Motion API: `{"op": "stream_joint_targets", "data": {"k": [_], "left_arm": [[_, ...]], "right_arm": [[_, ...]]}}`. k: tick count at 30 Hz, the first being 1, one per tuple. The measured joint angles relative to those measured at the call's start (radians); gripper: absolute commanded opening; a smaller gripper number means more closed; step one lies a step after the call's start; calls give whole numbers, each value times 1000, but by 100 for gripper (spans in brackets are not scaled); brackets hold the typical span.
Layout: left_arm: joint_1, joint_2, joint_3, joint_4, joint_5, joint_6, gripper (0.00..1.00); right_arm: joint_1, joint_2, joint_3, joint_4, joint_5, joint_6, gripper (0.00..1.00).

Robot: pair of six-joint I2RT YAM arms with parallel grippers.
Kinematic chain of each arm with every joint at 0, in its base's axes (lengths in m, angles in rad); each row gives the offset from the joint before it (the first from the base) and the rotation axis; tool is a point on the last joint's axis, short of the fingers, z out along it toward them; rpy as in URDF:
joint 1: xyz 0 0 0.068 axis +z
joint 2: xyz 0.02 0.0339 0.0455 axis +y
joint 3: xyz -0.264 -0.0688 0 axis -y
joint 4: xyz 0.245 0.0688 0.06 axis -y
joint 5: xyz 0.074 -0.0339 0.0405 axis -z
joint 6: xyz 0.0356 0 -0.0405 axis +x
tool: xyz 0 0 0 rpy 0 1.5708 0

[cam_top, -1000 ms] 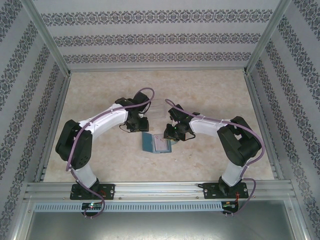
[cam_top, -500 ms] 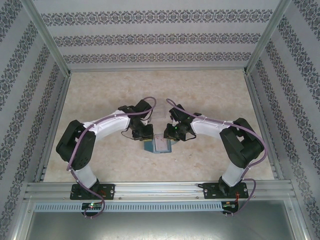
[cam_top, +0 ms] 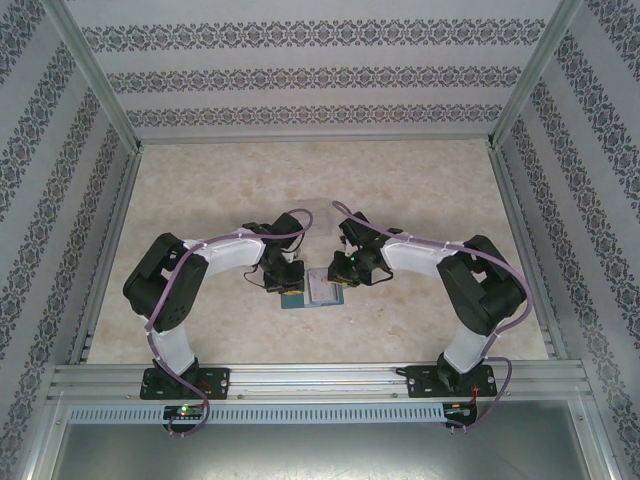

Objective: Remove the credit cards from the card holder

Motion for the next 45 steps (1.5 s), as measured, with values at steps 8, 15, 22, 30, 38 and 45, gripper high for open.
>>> {"op": "stream_joint_targets", "data": {"k": [8,15,22,30,38,45], "left_arm": [[-1,11,20,-25,-8,15,11],[0,-32,-11,27,-11,2,11],[7,-78,-38,142,36,-45,15],[17,-106,-89,232,76,-98,16],[33,-113,-130,349,135,-152,15],[40,-95,-162,433,186,-192,15]], "right_arm": [[-1,1,0,9,-3,-2,22],[-1,-17,0,3,-4,-1,24],[-1,-54,3,-13,-8,-6,26],[0,-54,15,-35,-16,-14,26],[0,-17,29,-28,-31,-28,28],[0,7,33,-21,-48,-28,29]]}}
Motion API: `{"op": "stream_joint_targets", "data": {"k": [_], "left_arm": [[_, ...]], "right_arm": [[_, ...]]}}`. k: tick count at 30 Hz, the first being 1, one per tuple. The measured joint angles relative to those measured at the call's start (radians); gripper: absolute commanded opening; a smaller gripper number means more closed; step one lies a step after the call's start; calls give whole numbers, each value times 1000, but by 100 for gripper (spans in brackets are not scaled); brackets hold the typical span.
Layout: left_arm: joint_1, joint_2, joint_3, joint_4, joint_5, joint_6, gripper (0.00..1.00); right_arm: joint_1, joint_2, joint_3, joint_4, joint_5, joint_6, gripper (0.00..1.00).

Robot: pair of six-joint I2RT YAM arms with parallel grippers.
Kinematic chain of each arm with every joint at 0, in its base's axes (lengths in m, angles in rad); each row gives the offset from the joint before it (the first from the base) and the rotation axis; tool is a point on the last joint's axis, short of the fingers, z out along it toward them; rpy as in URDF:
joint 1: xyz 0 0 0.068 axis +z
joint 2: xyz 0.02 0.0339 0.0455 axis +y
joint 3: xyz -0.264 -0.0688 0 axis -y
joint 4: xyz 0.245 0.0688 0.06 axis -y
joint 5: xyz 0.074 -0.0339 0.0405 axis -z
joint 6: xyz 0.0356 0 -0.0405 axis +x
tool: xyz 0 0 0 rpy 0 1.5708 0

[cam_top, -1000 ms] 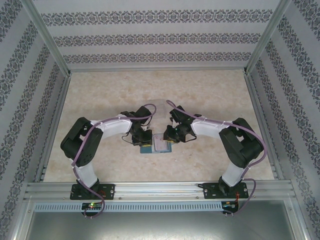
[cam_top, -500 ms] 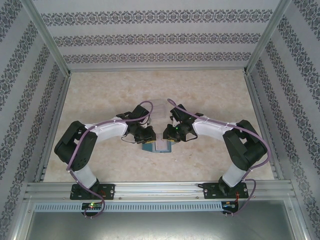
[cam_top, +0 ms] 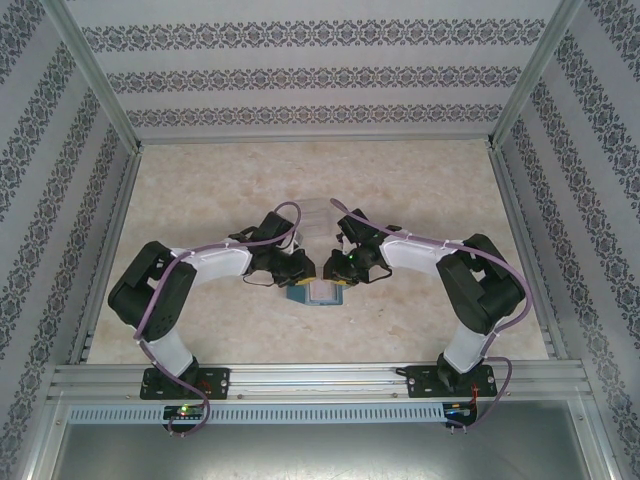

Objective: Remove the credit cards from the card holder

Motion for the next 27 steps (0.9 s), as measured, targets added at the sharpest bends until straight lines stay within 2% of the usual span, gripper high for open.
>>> {"op": "stream_joint_targets", "data": {"k": [14,27], "left_arm": [[0,33,0,-6,2,2,16],[0,33,2,-17,-2,9,16]], "right_arm": [[2,8,10,-5,1,-6,33],[39,28,65,-98,103,-52,22]]}}
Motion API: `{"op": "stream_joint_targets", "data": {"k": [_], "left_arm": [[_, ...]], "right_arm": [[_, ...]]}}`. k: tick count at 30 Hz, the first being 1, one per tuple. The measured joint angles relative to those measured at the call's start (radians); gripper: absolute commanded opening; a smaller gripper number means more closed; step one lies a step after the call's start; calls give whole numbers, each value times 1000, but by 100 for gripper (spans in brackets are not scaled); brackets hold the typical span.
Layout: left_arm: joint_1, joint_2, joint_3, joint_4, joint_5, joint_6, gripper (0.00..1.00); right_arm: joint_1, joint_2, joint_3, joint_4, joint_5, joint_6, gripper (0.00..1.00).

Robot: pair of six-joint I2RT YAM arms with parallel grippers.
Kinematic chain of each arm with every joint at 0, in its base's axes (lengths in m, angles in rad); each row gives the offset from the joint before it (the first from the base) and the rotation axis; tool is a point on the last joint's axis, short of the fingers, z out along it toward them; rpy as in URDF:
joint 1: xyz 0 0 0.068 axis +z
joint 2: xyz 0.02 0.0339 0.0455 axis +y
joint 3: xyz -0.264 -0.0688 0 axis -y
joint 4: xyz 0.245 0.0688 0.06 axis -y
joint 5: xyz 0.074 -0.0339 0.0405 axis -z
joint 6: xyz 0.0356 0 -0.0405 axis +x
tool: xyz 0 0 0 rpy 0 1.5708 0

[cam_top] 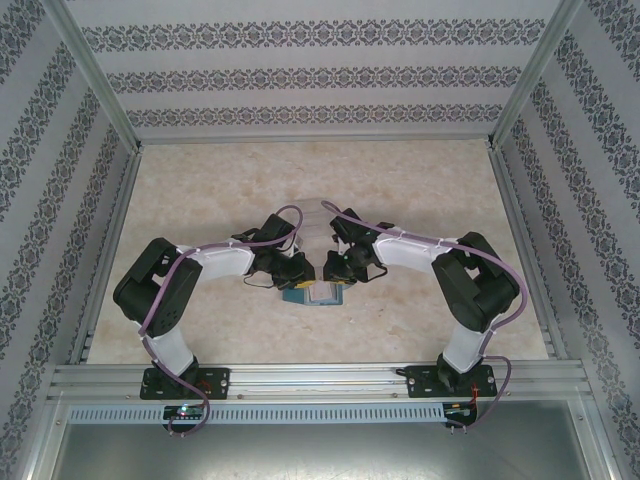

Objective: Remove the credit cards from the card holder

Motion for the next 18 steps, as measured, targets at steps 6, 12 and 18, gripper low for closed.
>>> {"op": "stream_joint_targets", "data": {"k": [6,12,18], "left_arm": [[0,0,1,-4,0,6,16],[0,0,3,-8,0,8,16],[0,0,3,-9,0,11,16]], "right_arm": [[2,0,5,-29,38,-7,22],[2,-27,5,-51,48,-4,22],[2,-56,5,-5,-3,8,20]]}}
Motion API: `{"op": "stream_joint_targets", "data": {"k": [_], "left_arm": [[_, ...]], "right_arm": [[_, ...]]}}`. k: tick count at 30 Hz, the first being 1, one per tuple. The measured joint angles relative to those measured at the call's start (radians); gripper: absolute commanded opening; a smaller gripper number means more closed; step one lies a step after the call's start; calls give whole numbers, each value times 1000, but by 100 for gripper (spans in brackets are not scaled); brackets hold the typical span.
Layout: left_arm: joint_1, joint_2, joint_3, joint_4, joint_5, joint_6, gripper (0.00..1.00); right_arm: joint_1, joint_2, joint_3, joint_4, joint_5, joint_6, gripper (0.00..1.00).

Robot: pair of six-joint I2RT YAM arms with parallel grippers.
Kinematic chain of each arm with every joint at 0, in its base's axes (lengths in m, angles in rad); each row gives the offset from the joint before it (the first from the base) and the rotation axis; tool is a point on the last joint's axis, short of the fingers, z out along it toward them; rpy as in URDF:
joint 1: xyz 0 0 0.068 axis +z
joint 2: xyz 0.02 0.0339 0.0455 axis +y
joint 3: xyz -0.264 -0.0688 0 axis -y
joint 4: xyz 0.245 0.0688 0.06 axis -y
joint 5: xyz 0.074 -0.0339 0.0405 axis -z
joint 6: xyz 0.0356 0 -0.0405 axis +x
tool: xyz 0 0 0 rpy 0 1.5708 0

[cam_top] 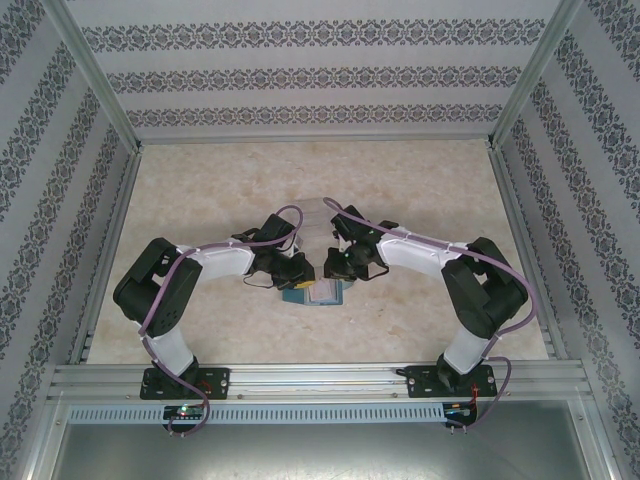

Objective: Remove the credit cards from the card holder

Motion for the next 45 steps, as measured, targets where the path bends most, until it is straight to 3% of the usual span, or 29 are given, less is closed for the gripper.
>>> {"op": "stream_joint_targets", "data": {"k": [21,30,45], "left_arm": [[0,0,13,-42,-11,23,16],[0,-24,21,-52,-23,35,26],[39,-100,-53,4,-46,6,32]], "right_arm": [[-9,52,-36,78,-47,18,21],[-9,52,-35,78,-48,18,23],[-9,52,-35,78,-49,18,24]]}}
